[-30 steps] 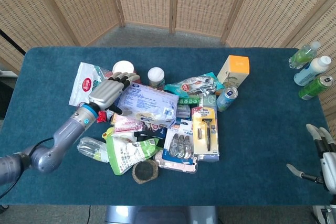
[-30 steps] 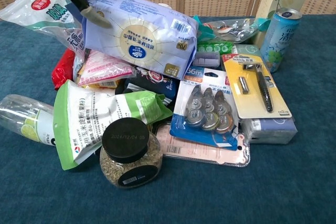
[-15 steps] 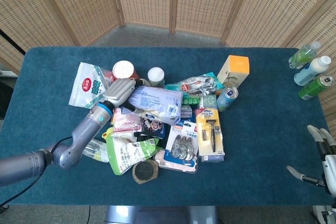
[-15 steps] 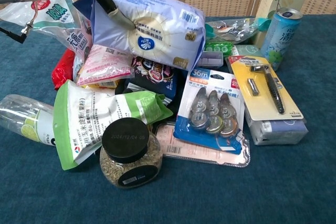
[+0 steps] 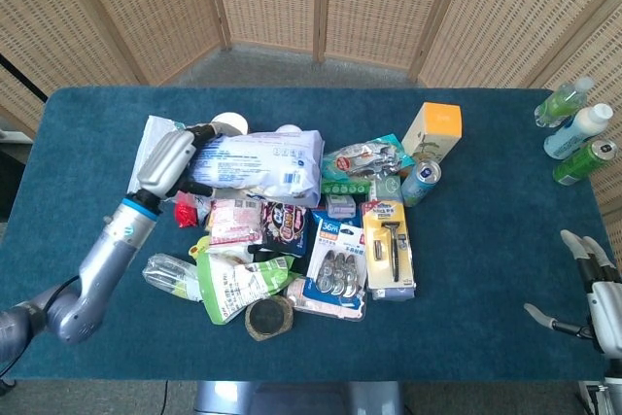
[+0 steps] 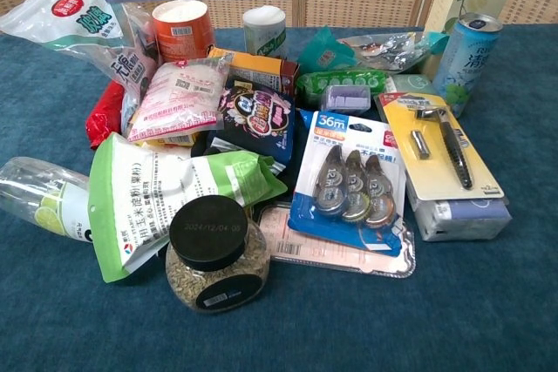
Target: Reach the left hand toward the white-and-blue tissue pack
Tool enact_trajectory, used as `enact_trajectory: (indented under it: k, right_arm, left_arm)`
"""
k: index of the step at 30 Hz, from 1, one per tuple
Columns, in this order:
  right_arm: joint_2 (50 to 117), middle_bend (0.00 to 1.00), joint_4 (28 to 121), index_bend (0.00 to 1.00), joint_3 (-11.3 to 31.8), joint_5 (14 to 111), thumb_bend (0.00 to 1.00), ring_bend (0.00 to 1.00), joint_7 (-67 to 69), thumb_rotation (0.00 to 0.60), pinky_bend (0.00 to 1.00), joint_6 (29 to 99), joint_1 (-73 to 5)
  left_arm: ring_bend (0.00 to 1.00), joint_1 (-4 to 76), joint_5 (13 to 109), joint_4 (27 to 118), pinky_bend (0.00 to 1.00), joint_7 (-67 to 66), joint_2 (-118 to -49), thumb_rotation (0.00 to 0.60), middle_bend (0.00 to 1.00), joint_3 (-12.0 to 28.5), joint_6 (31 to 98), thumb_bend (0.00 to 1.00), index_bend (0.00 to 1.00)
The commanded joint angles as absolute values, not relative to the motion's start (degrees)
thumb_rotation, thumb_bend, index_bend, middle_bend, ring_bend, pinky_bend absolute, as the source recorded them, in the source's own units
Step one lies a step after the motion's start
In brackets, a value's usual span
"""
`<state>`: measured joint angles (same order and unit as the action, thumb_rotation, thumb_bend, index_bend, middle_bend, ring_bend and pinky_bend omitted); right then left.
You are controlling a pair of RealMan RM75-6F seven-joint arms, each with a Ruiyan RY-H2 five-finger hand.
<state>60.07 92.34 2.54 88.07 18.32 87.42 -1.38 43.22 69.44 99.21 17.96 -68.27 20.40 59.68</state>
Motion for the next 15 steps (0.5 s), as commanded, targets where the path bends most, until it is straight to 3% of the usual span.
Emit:
enact_trajectory:
  k: [1,8,15]
  right_arm:
    - [60.96,0.11,91.83,0.03,2.13,88.38,0.07,0.0,18.27,0.495,0.17,87.34,-1.29]
    - [62.49,0.11,91.06,0.03,2.14,89.1,0.07,0.0,18.05,0.495,0.17,87.6,-1.49]
    - [62.78,0.11,91.74,0.03,2.33,89.47,0.07,0.0,16.5,0.49,0.17,87.24,-2.05]
  left_arm:
    - [0.83,38.76,74.48,103.97,0.85,24.3,-63.51,0.6,0.7,21.59,64.54,0.53,0.74]
    - [0.82,35.0,79.57,108.19,0.85,28.09,-59.01,0.6,0.7,22.65,71.08,0.53,0.73]
    - [0.82,33.31,81.54,109.92,0.84,30.17,-56.58,0.6,0.7,22.68,73.4,0.52,0.73]
